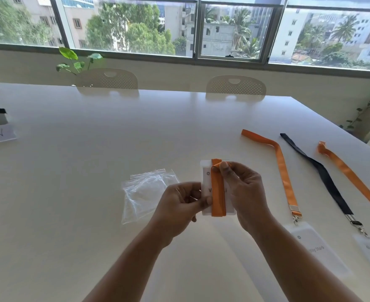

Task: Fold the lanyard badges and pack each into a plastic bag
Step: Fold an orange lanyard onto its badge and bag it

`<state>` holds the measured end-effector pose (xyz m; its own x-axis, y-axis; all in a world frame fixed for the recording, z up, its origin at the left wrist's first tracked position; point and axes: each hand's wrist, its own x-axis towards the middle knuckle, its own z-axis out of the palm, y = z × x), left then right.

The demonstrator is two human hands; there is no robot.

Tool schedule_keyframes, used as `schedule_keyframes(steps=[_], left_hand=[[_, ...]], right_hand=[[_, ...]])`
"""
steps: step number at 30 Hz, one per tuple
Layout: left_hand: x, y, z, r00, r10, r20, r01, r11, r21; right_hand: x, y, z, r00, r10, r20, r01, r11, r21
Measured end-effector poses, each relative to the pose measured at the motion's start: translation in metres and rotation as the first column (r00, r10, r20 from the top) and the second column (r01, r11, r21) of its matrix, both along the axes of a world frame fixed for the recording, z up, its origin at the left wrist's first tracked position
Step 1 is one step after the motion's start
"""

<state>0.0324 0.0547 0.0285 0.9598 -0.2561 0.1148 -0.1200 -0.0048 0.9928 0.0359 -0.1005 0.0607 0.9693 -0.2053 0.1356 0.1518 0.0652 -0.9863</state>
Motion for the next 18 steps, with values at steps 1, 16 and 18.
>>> schedule_keyframes(steps=[1,16,18], left_hand=[[0.000,0.000,0.000,1.000,-0.004,-0.004,0.004,1.000,0.005],[0.002,-0.002,-0.010,0.965,0.211,0.154,-0.215,0.977,0.011],[0.002,-0.001,-0.009,0.961,0.228,0.156,-0.233,0.972,0.011]], right_hand=[[-0.001,-0.001,-0.002,1.000,0.011,-0.004,-0.011,1.000,0.002],[-0.002,-0.008,-0.042,0.948,0.309,0.080,-0.301,0.948,-0.103],[-0.002,-0.009,-0.044,0.936,0.345,0.074,-0.338,0.936,-0.095]])
